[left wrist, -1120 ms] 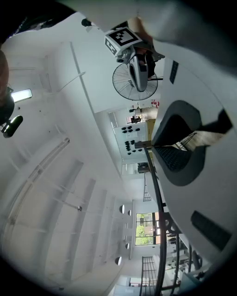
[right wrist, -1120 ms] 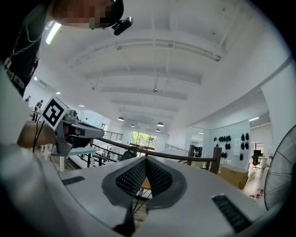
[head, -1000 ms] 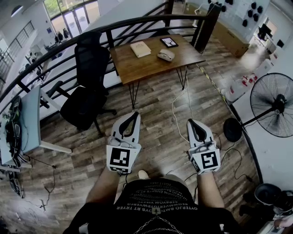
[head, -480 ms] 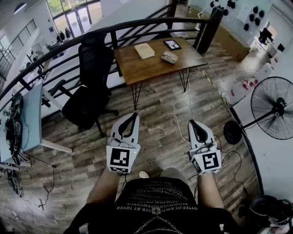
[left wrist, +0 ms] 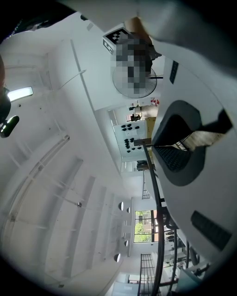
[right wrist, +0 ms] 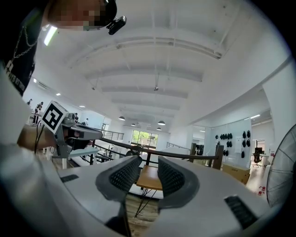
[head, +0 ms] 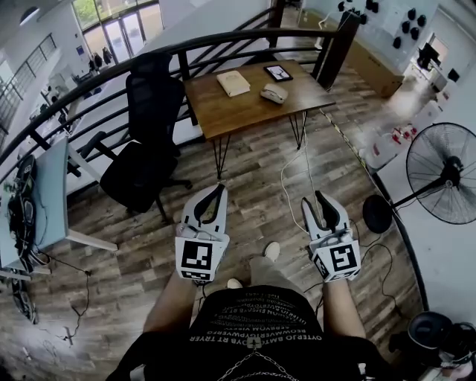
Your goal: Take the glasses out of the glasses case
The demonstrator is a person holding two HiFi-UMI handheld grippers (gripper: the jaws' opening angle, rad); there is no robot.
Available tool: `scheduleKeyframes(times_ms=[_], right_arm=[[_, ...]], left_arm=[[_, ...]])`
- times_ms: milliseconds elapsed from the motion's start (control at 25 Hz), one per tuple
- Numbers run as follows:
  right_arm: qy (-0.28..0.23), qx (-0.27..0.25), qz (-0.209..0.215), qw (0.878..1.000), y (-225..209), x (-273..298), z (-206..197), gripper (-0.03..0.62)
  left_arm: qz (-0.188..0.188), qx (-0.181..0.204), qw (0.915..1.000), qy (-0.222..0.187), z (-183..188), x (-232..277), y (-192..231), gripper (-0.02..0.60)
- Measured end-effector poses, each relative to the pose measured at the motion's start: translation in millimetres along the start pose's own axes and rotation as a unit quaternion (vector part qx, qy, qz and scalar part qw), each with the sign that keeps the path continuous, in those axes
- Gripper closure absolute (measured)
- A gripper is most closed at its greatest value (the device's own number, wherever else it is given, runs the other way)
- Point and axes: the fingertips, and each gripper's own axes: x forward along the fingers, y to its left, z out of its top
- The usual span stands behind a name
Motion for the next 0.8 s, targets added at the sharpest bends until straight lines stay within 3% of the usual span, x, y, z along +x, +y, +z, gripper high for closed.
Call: scheduleKeyframes(times_ms=[560,800], right_arm=[[-0.005,0.022,-0.009,1.000,-34.9,9.5,-17.1,0.419],[0.004,0.032,0.006,0.999,-46.5,26.4,-31.1,0.419]], left_arm=[[0.000,0.003,0.9999,0.015,-11.2,28.5,-5.3,0.552],[-0.002,-0.002,0.9996,0.028,-19.6,50.0,-6.6,0.552]])
